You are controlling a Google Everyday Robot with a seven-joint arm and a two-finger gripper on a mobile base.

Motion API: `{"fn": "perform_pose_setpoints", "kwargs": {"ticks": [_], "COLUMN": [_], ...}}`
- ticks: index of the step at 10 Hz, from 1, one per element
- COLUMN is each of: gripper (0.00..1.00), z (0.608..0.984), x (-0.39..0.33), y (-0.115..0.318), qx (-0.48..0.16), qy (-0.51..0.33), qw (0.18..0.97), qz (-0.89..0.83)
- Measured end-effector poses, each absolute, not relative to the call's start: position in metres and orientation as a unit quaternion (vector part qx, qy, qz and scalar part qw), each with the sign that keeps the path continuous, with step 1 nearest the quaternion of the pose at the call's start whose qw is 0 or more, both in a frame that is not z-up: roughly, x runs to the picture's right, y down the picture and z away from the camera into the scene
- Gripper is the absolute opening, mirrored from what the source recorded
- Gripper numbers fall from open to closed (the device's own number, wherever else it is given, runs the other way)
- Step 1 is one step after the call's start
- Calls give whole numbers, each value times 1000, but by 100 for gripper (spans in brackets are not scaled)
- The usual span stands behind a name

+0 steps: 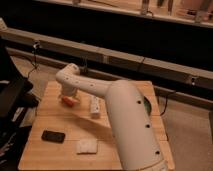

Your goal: Place the pepper in the ceramic bowl

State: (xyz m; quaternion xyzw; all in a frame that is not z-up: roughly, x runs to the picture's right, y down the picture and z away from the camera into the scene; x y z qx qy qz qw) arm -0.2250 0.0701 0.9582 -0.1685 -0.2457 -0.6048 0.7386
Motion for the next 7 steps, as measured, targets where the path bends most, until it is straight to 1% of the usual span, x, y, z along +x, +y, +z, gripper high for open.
{"fn": "perform_pose_setpoints", "kwargs": {"ticks": [2,3,5,7], "gripper": [78,70,52,30], "z": [970,976,978,975], "x": [-232,-235,-236,-233], "y": [77,81,82,77], "qx": [-191,-204,-208,-207], "qy": [-243,-242,-243,-240], "qw": [727,723,722,723], "qz": [-613,-613,-613,-614]}}
